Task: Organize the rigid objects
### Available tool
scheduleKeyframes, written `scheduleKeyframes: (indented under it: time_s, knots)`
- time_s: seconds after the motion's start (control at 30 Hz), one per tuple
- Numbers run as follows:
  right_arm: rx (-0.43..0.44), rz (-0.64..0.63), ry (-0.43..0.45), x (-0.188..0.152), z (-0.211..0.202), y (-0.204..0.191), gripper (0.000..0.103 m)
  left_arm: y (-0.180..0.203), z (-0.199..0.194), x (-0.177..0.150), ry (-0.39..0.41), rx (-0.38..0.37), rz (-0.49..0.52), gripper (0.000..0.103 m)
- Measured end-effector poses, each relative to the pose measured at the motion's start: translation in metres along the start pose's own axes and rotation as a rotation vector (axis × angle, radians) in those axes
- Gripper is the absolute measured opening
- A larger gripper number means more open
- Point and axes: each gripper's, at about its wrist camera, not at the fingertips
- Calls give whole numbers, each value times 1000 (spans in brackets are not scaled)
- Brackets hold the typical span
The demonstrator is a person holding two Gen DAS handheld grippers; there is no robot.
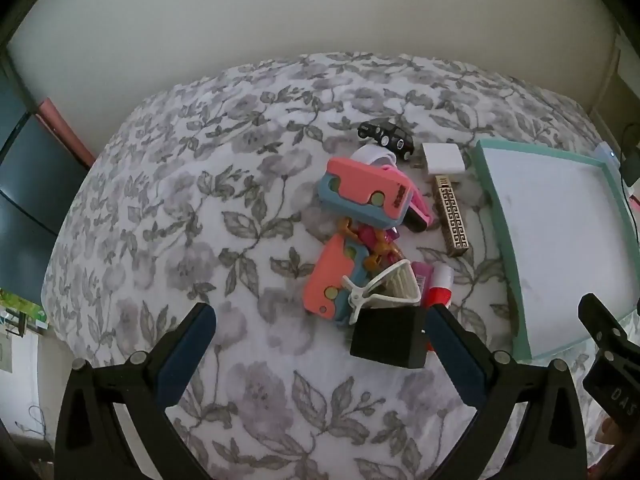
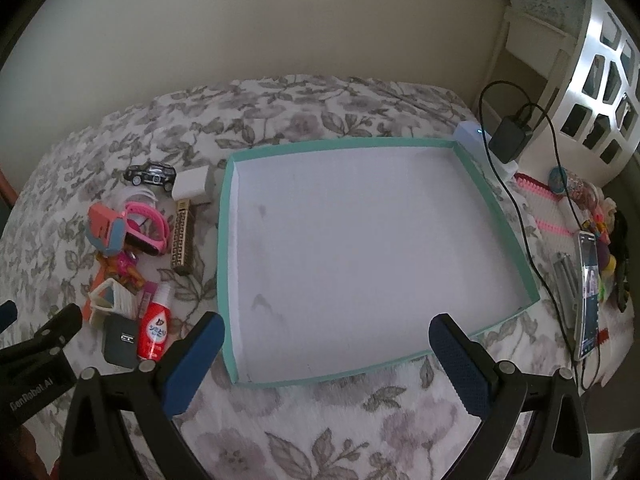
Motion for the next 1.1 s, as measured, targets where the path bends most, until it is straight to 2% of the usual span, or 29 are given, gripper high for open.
scheduleKeyframes:
  time_s: [0.37, 0.43, 1.1]
  knots:
    - [-3, -17, -14, 0, 2, -2, 103, -3, 5, 7, -13, 1, 3, 103]
    - [-4, -20, -15, 0, 2, -2, 103, 1, 2, -1, -10, 1, 4, 103]
    - [-8, -28, -20, -1, 3, -3, 103, -2, 6, -4, -10, -12, -1, 103]
Point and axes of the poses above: each gripper's, at about its wrist camera, not at the fingertips, and z roughly the way its jaws point, y to its right, x to its top, and after that the axes turned 13 degrees about -y, right-handed
